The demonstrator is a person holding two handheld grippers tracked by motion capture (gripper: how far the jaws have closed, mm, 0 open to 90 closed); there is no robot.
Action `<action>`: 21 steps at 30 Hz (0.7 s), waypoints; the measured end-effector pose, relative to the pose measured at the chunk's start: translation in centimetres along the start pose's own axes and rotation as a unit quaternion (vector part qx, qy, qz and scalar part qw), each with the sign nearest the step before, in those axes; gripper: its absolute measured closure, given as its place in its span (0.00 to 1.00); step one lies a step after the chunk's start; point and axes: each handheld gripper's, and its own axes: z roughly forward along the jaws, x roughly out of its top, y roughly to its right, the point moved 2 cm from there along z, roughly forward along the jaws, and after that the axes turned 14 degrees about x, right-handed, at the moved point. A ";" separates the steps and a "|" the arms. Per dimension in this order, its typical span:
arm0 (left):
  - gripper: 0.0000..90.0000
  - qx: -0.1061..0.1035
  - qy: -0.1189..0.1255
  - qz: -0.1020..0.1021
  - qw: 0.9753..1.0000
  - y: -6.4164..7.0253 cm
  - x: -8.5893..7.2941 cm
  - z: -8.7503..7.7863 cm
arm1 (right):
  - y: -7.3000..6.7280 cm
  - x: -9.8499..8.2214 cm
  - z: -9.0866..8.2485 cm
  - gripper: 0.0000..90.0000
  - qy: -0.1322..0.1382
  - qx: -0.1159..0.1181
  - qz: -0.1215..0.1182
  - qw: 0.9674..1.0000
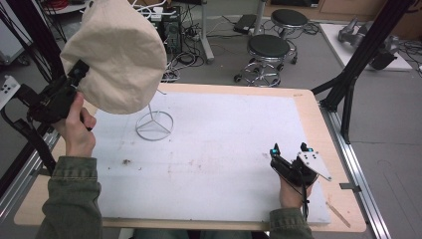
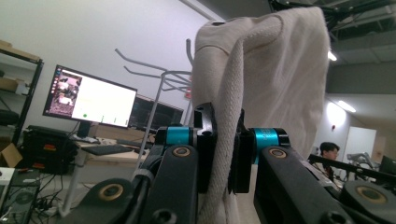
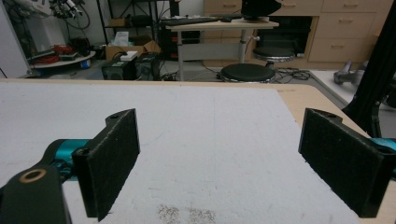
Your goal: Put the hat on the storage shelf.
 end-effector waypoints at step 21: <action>0.94 0.040 -0.053 -0.020 0.998 -0.9 -1.9 0.0 | 0.0 -0.1 0.1 0.13 -0.002 0.002 0.000 1.000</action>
